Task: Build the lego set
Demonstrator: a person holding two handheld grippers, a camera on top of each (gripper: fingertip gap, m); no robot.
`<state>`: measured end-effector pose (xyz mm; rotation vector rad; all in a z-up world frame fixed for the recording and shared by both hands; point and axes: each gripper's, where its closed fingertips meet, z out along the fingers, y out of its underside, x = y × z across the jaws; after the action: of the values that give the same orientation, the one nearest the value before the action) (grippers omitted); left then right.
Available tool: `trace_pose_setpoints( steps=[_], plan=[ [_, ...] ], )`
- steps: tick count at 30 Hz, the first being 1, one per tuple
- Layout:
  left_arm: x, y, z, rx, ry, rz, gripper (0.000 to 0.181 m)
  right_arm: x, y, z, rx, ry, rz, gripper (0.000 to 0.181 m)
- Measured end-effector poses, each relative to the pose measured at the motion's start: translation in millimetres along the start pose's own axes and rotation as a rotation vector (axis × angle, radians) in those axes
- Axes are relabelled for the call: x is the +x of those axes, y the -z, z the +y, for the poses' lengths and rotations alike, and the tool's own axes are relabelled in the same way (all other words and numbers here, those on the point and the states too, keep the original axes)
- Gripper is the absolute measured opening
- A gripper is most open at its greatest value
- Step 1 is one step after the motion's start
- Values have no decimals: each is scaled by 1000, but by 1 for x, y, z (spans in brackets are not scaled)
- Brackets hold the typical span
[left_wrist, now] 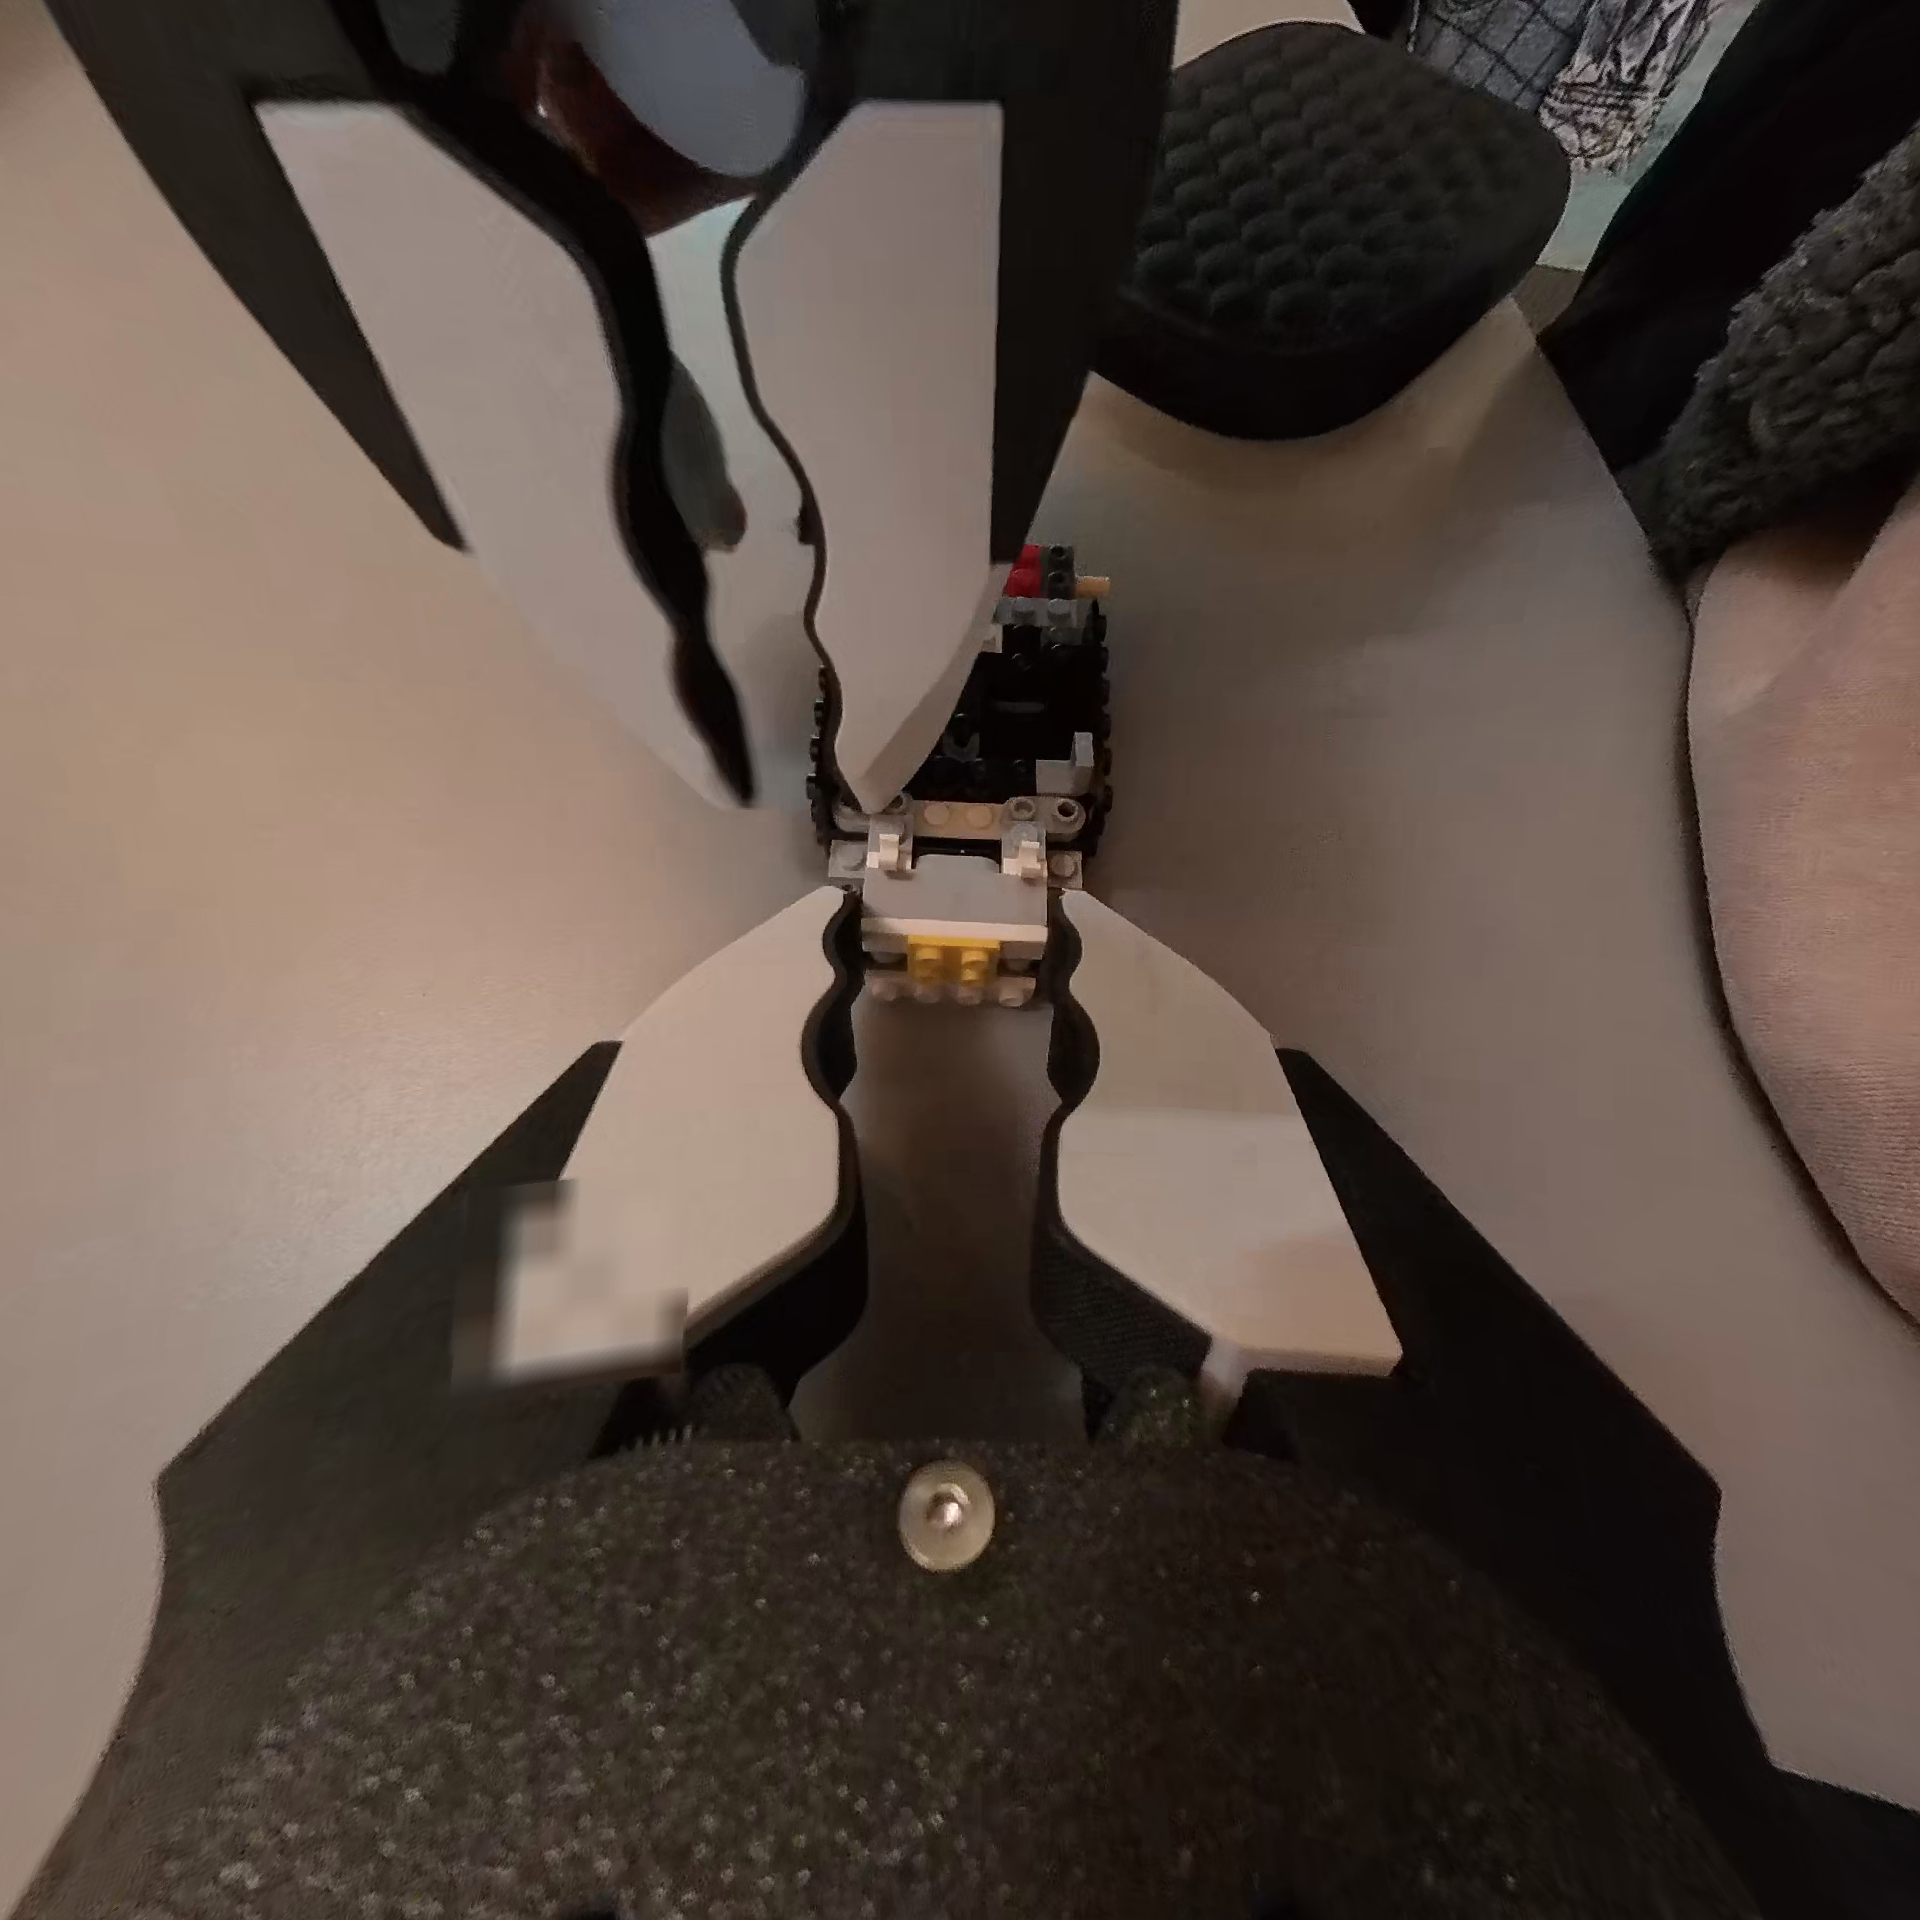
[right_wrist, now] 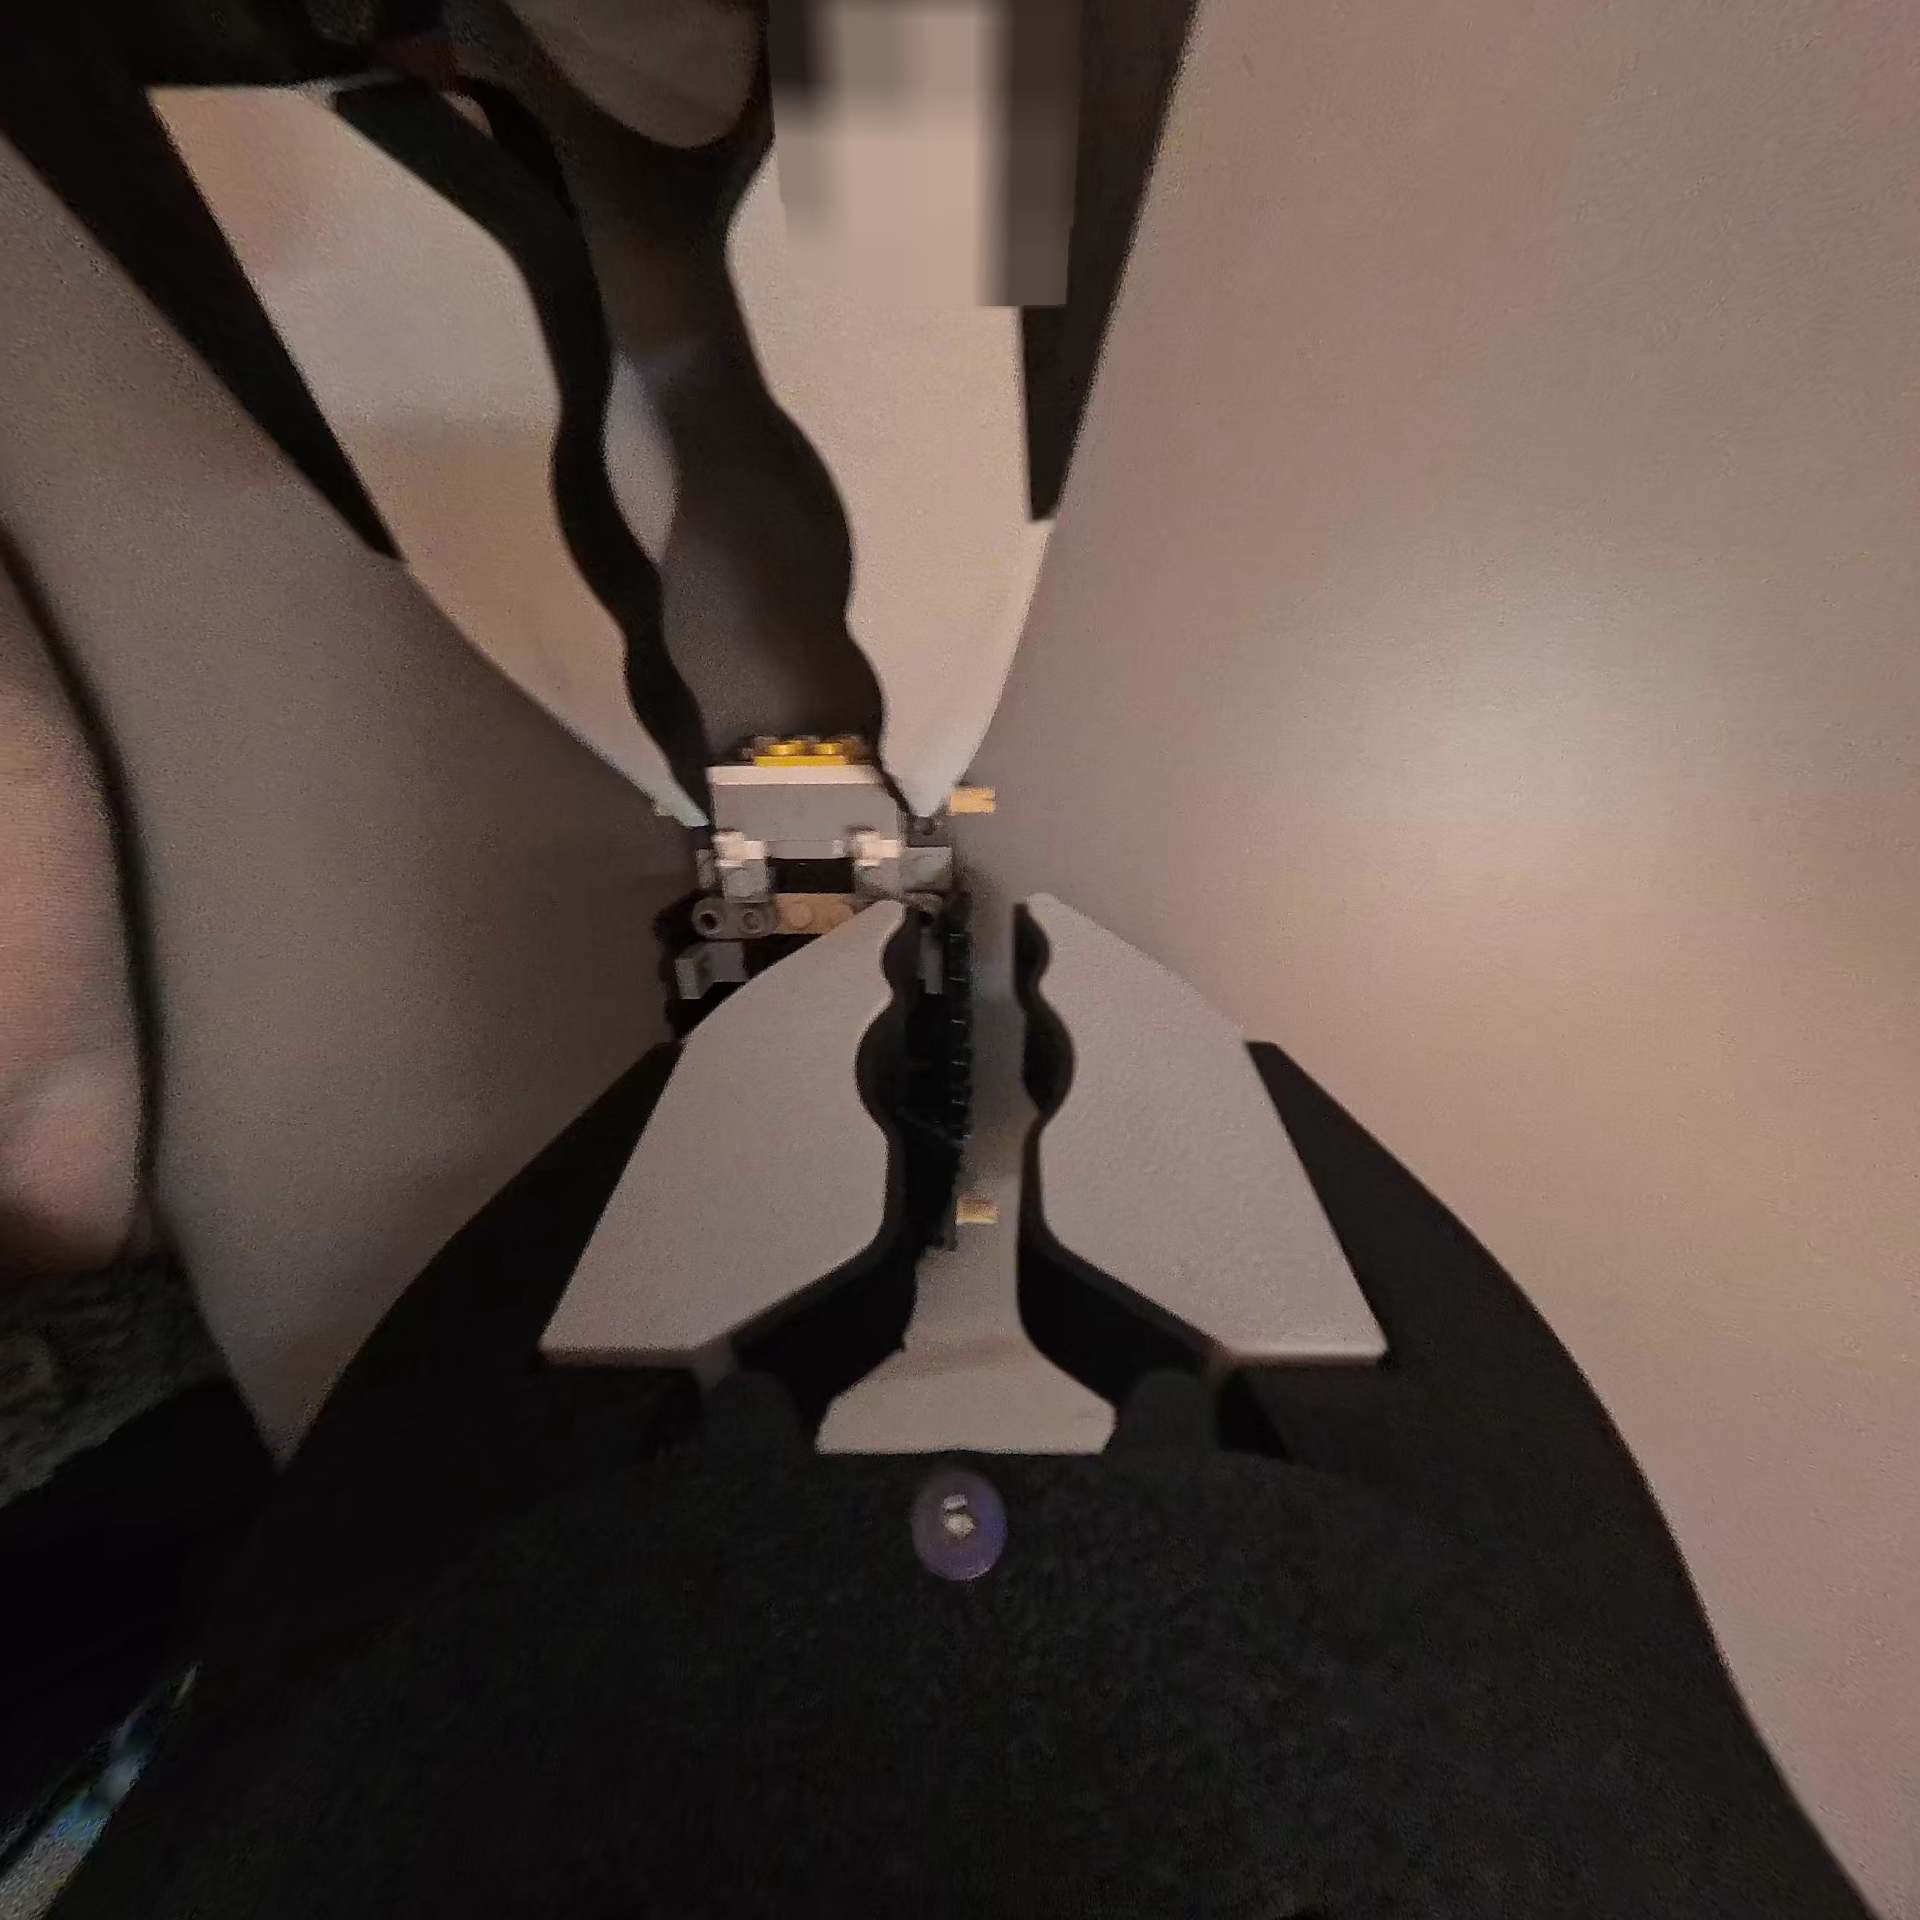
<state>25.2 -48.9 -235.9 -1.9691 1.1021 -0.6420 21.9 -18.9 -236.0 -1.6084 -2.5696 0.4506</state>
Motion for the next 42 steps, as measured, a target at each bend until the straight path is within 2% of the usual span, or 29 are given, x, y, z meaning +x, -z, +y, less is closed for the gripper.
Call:
trace_pose_setpoints(
  steps=[1, 3, 5, 7, 11, 17, 20, 23, 27, 29, 34, 36, 39, 42],
  plan=[
    [0, 0, 0, 0, -3, 0, 33, 5, 1, 1, 26, -25, 36, 26],
    [0, 0, 0, 0, -11, -2, 33, 1, 6, 2, 107, -83, 0, 24],
    [0, 1, 0, -1, -20, 2, 33, -3, 22, -4, 282, -123, -31, 23],
    [1, 2, 1, -6, -35, 7, 33, -4, 34, 8, 362, -131, -13, 22],
    [3, 3, 2, -23, -90, 17, 33, -12, 32, 39, 424, -113, 16, 26],
    [2, 5, 3, -60, -120, 38, 35, -14, 15, 28, 503, -69, -5, 33],
    [-3, 9, 5, -95, -147, 29, 38, -9, 10, 20, 506, -62, -15, 25],
    [-26, 18, 9, -163, -129, -81, 38, -7, 9, 20, 499, -53, 5, 13],
    [-66, 36, 18, -247, -71, -331, 33, -24, 14, 19, 562, -49, -53, 9],
    [-70, 40, 19, -243, -59, -393, 32, -30, 19, 18, 607, -25, -60, 8],
    [-66, 55, 14, -169, -2, -488, 30, -13, 24, 19, 646, -55, -31, 11],
    [-55, 59, 10, -114, 52, -461, 30, -11, 23, 17, 644, -13, -30, 18],
    [-28, 57, 3, -27, 195, -330, 35, -6, 18, 11, 625, 63, -43, 32],
    [-10, 47, 10, -52, 293, -257, 46, 0, 14, 1, 606, 80, -118, 45]
  ],
)
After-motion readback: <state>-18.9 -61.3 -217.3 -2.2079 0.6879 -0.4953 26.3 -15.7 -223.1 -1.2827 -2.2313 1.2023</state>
